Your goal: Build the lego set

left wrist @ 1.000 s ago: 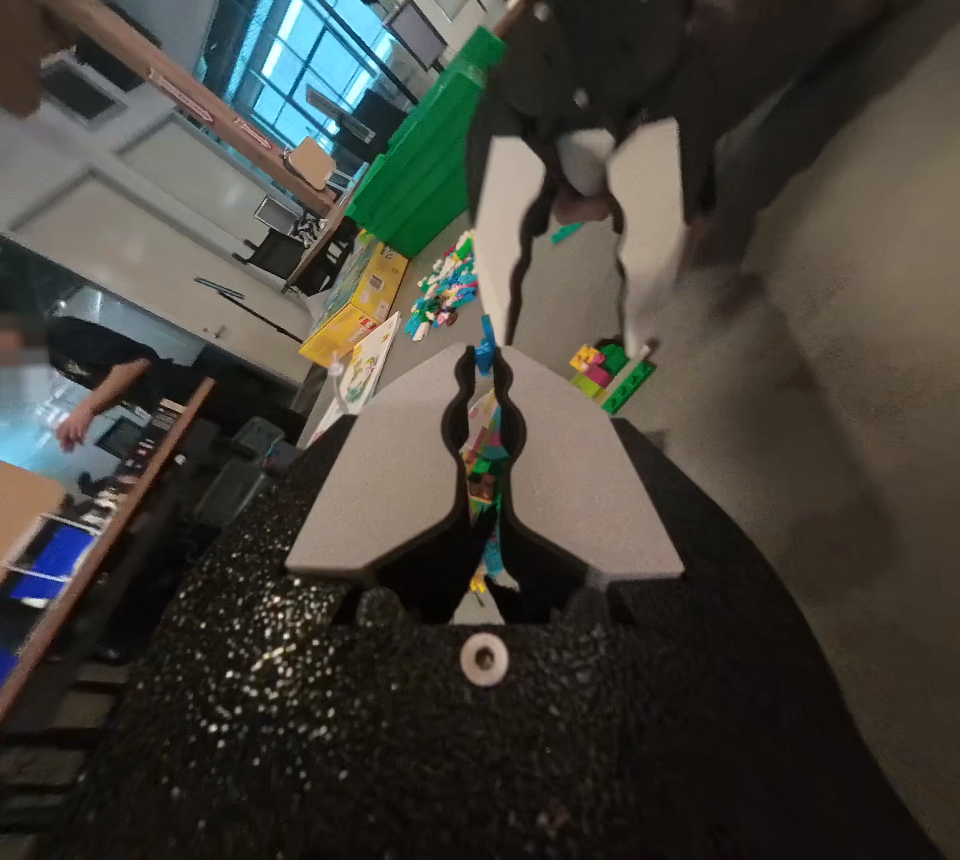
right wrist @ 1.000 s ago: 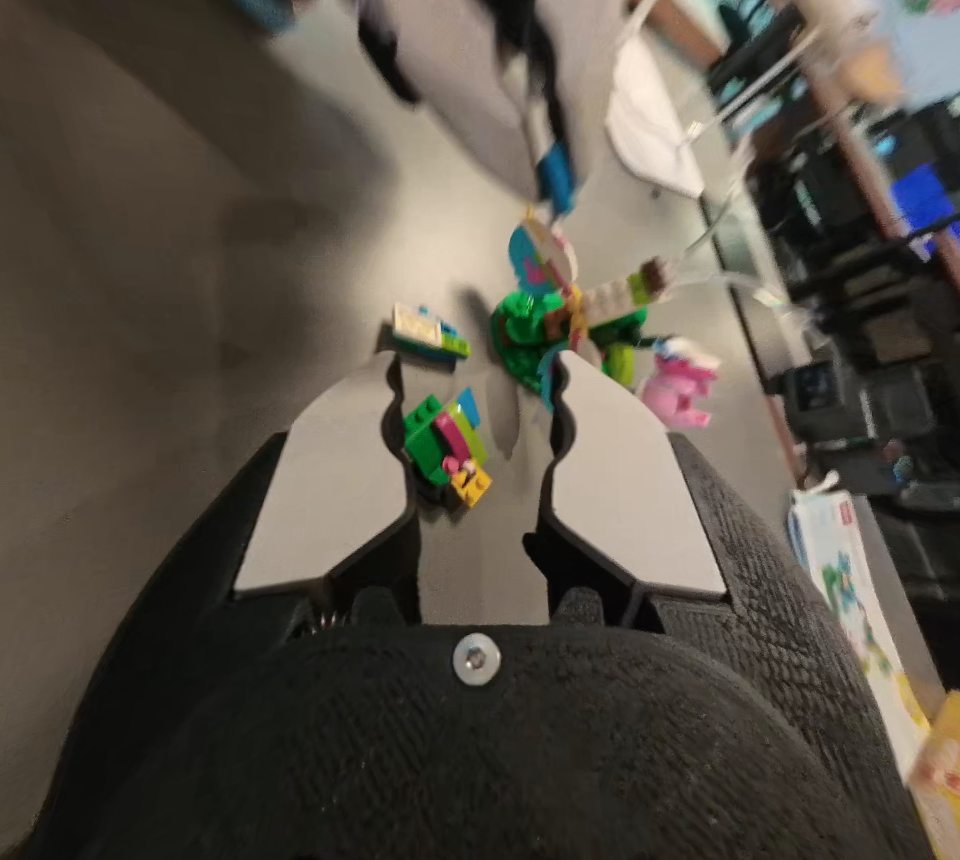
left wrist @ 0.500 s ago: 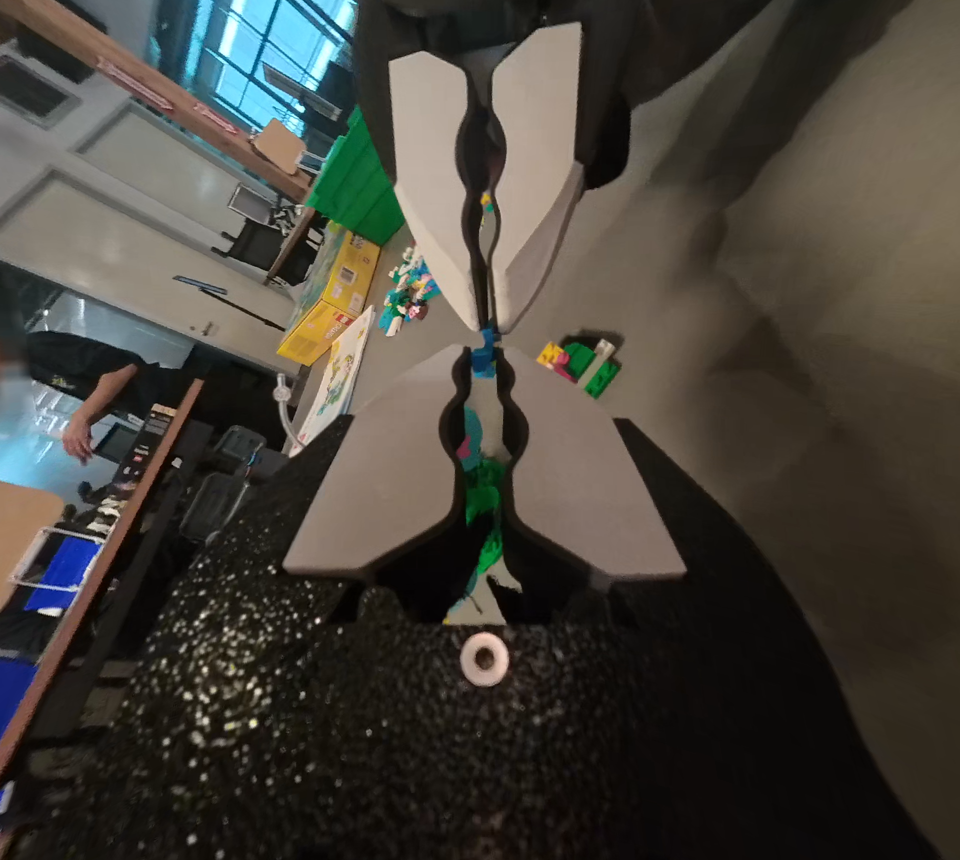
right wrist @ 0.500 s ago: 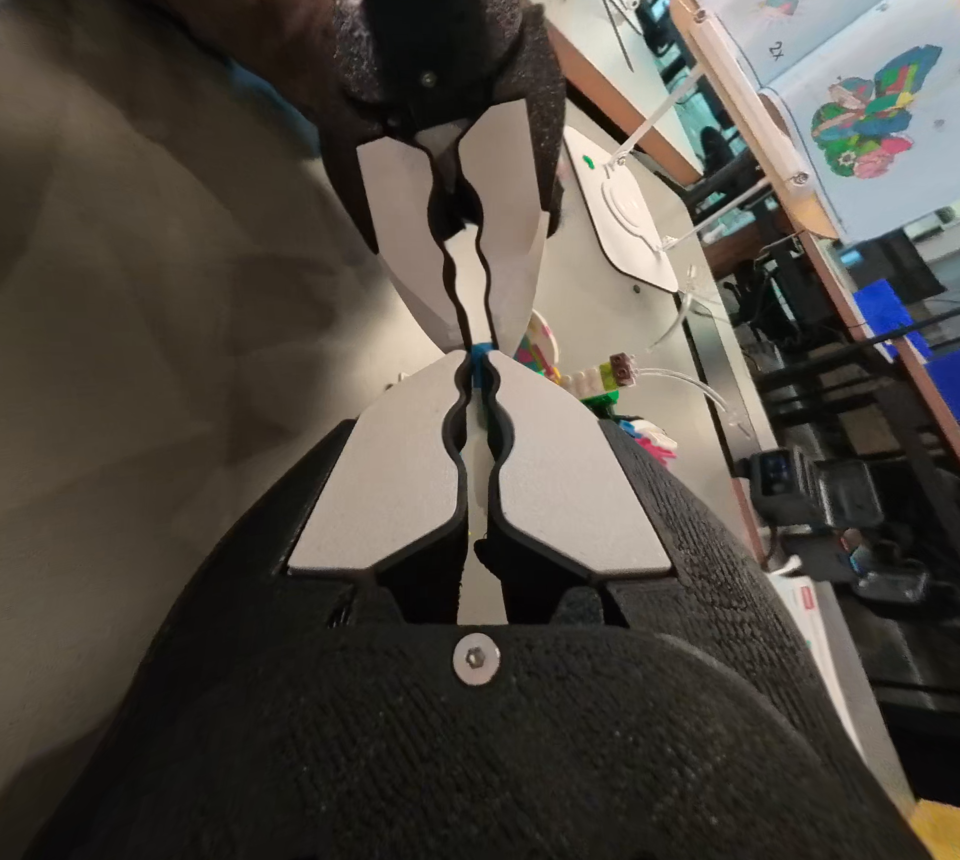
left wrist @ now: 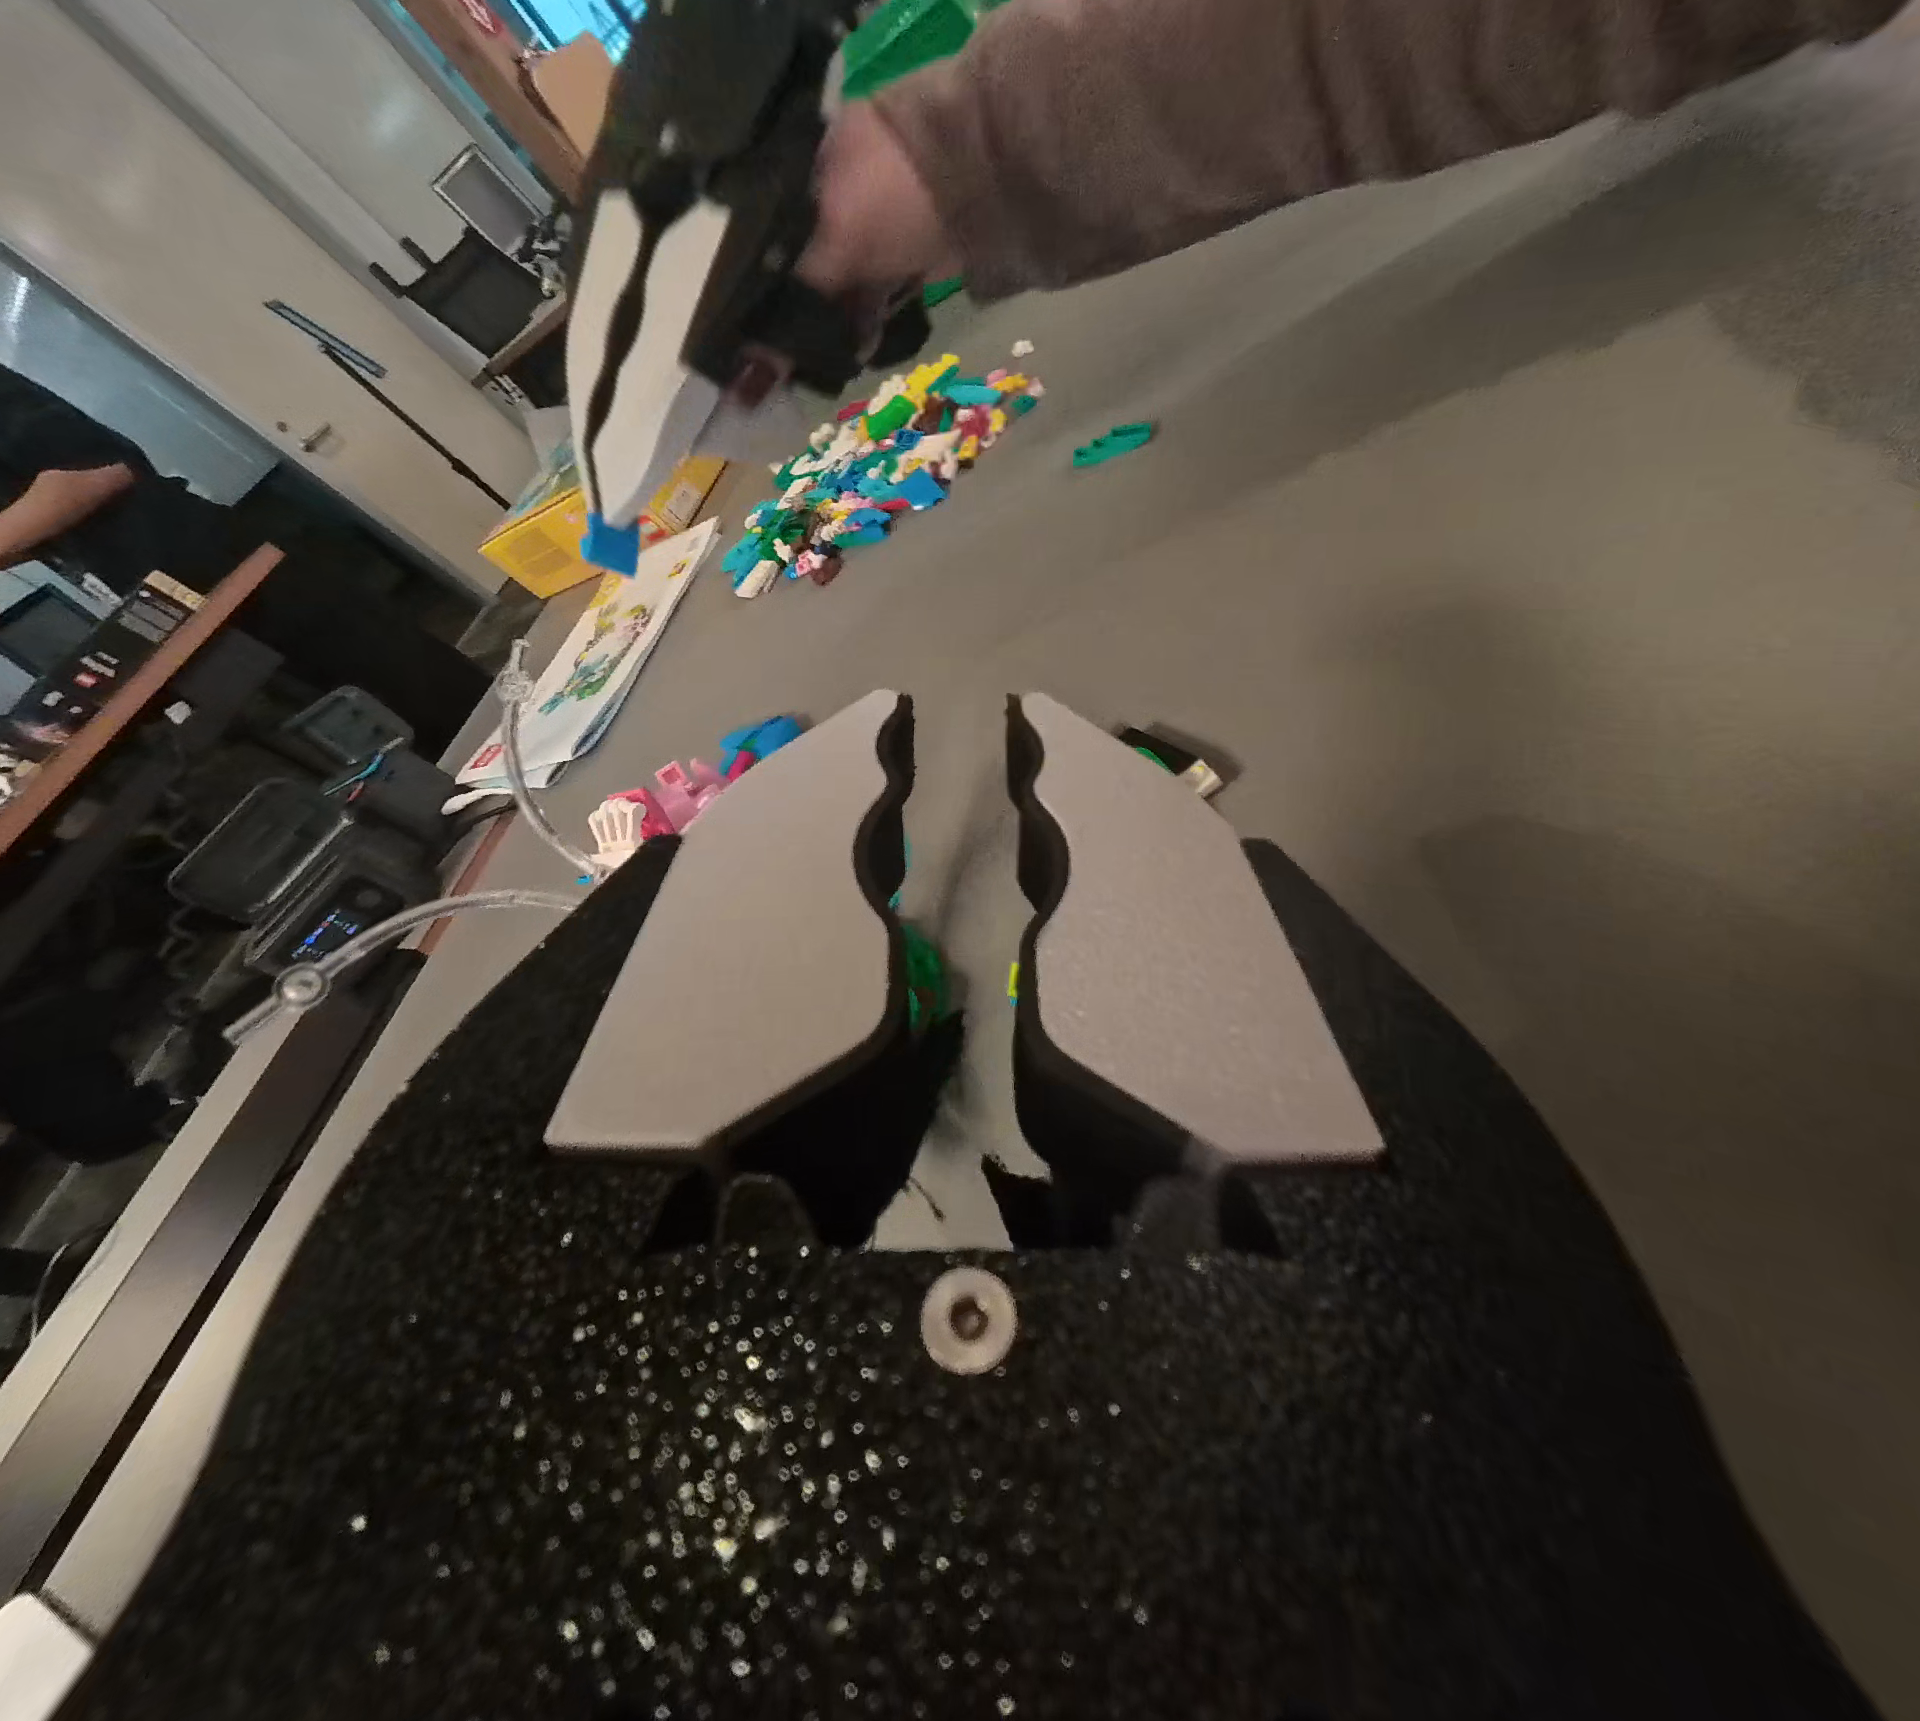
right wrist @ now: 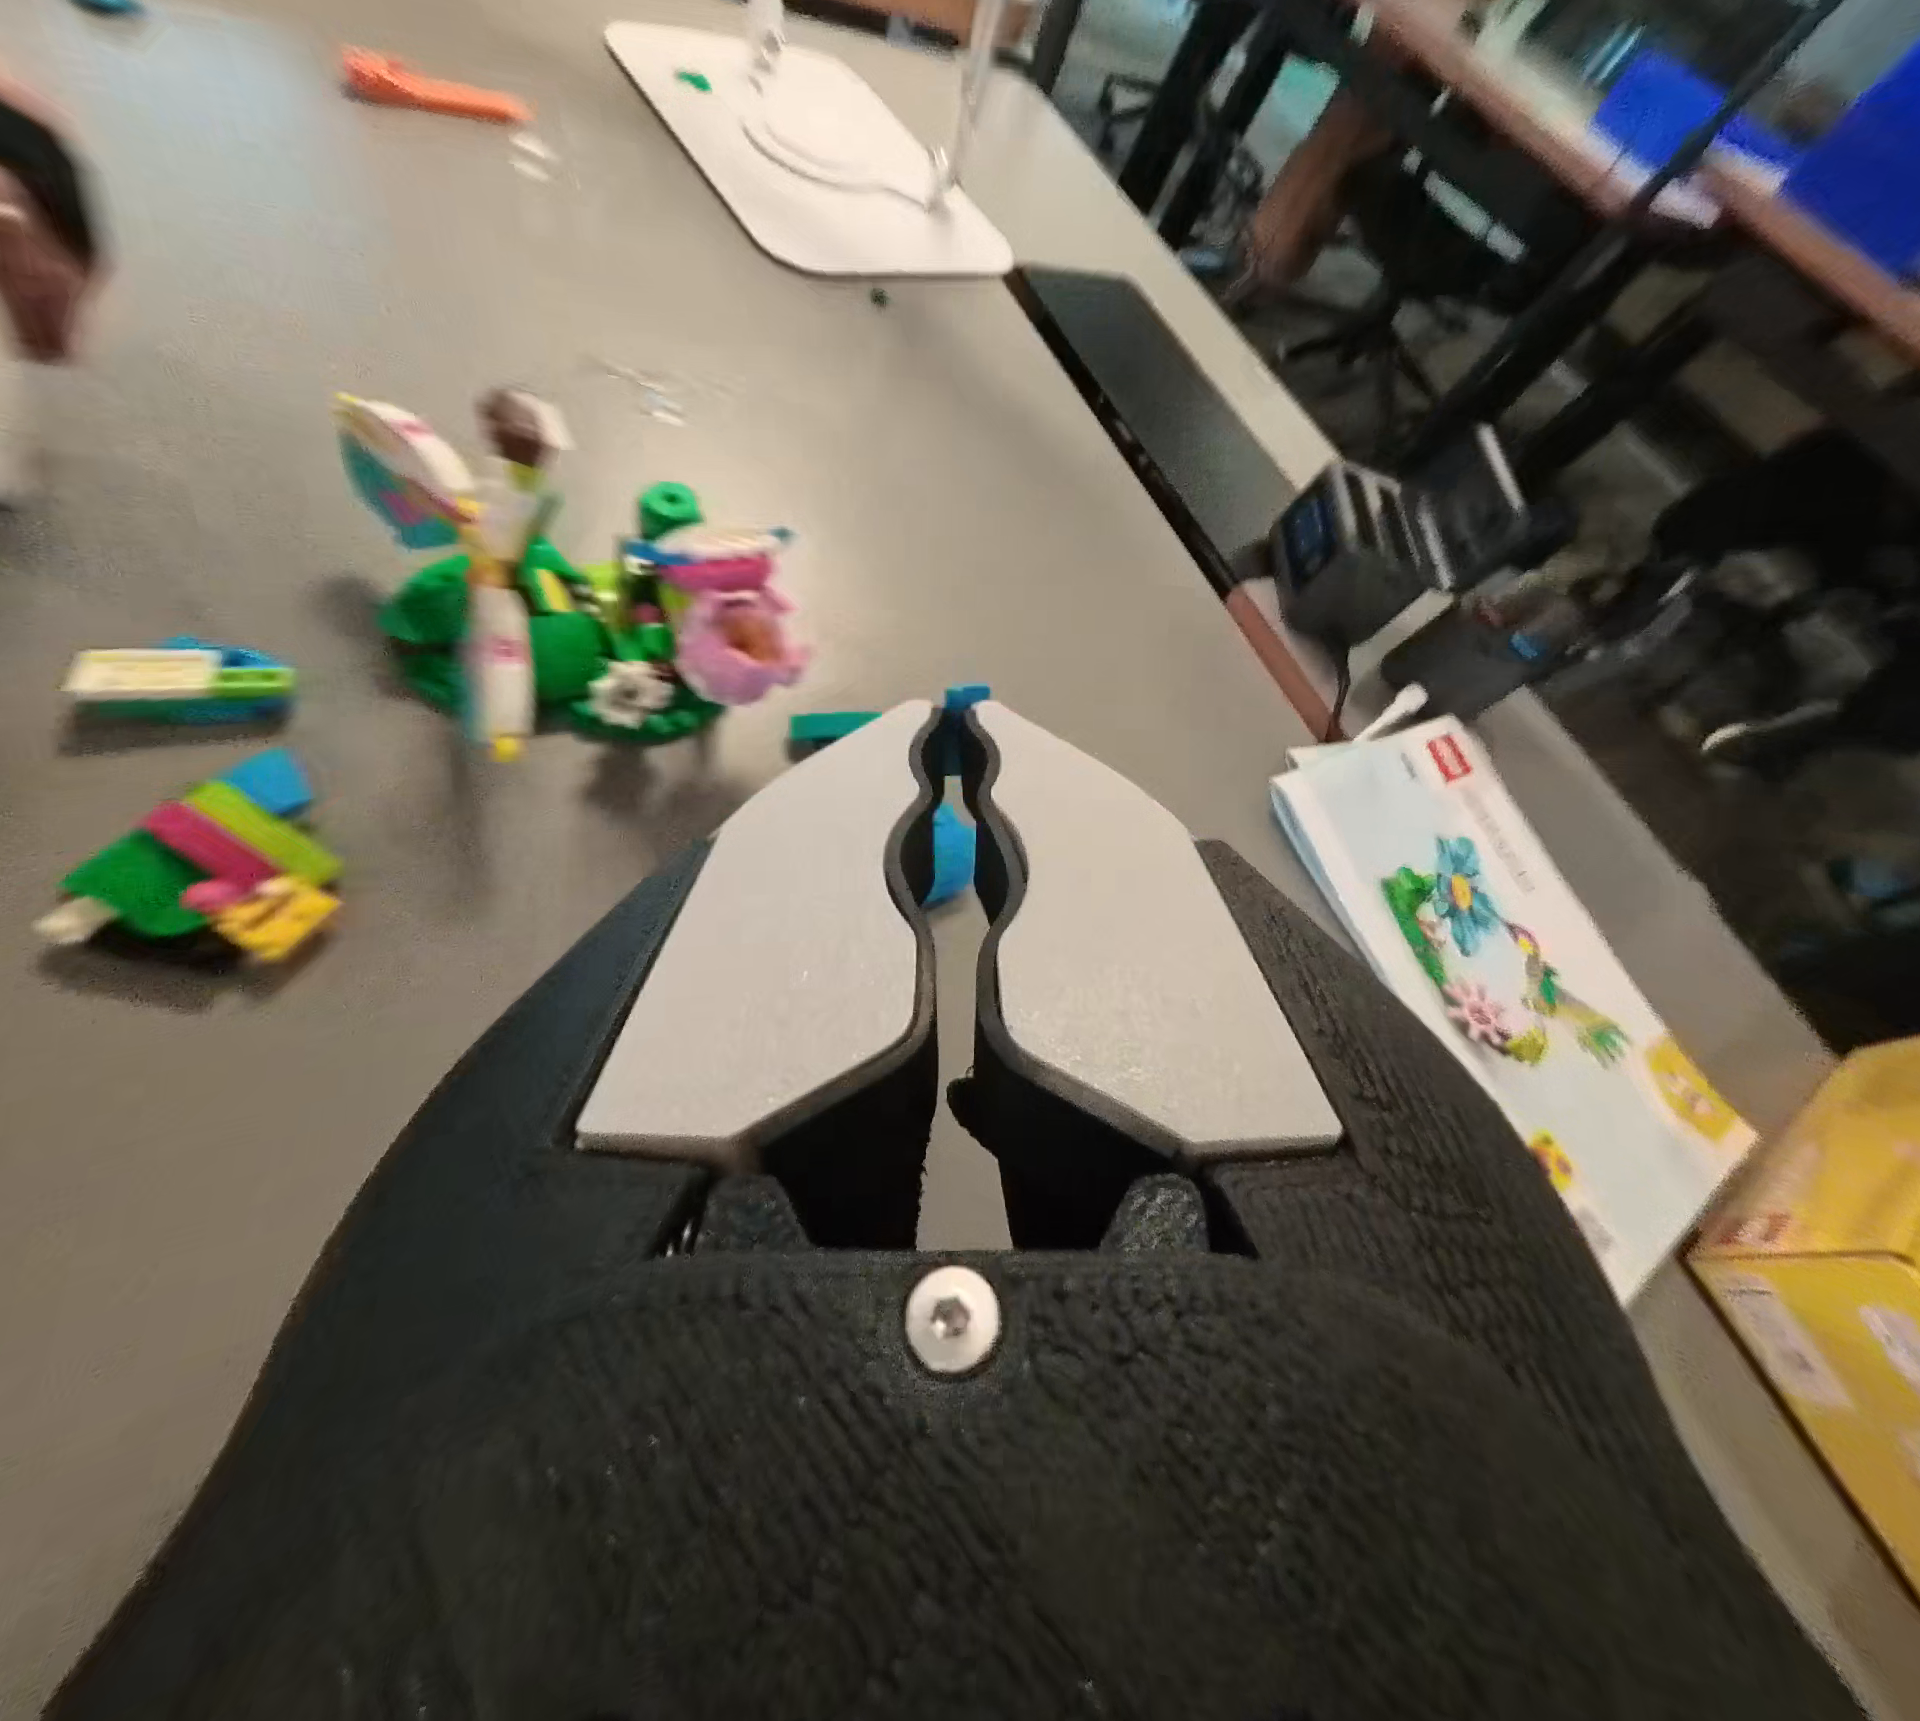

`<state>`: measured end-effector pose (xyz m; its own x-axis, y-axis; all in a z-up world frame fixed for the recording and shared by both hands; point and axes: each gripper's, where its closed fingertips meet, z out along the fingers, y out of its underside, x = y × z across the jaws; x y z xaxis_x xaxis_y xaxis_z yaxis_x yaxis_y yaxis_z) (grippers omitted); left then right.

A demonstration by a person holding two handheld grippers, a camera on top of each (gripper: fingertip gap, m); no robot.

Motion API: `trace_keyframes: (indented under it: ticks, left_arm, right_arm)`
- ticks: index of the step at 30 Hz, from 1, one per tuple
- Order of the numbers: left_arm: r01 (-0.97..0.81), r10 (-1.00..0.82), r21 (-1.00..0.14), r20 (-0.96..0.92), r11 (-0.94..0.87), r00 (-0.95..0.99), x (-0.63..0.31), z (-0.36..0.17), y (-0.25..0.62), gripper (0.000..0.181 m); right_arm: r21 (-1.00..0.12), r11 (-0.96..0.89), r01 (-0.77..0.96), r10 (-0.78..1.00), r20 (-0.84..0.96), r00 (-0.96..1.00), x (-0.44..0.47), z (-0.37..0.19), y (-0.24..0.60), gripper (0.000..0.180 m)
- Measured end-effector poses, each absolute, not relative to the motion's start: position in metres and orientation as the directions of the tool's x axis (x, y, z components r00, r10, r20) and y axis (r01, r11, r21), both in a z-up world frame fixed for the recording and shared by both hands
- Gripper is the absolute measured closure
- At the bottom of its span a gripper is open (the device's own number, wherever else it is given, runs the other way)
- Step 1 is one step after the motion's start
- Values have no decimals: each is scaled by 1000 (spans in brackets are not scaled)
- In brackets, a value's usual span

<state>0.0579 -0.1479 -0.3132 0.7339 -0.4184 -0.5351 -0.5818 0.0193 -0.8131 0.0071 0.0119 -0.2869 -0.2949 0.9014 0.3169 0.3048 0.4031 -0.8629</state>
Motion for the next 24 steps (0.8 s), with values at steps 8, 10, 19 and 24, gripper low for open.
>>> trace_keyframes:
  ticks: [8,10,19,24]
  left_arm:
    - [-531,-318,-845,-520,58,793,38,-301,-148,171]
    - [-546,-266,-835,-541,59,798,31,-300,-147,170]
    - [-458,-44,-889,-457,-14,889,-8,-297,-141,166]
    - [-362,-48,-932,-361,-26,931,-17,-298,-140,166]
  right_arm:
    - [-851,198,486,965,82,-249,-33,-313,73,180]
    - [-860,174,480,976,84,-203,-19,-303,84,180]
    - [-844,-117,523,986,-34,165,139,-312,127,180]
    - [-705,-441,556,897,-323,301,227,-354,127,180]
